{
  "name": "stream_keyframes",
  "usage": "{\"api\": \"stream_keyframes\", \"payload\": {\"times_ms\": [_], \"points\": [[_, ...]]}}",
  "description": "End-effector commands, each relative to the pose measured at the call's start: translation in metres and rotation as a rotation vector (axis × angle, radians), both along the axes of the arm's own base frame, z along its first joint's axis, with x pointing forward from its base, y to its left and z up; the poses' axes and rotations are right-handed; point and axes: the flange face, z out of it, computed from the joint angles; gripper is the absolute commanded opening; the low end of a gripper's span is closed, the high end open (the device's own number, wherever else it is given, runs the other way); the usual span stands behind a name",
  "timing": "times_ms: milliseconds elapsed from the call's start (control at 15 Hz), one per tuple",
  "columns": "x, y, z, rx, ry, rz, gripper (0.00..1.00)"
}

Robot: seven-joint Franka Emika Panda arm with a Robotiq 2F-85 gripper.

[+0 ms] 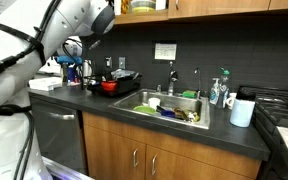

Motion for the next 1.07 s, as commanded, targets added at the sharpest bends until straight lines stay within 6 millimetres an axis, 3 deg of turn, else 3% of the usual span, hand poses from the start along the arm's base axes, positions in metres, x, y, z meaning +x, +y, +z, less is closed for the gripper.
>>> {"api": "stream_keyframes", "payload": {"times_ms": [0, 600, 1000], "points": [[-0.002, 0.009, 0.008, 0.105, 0.002, -0.009, 0.12], [0.007, 0.007, -0.004, 0.261, -0.008, -0.088, 0.12], [0.031, -0.007, 0.027, 0.401, -0.217, -0.151, 0.12]]}}
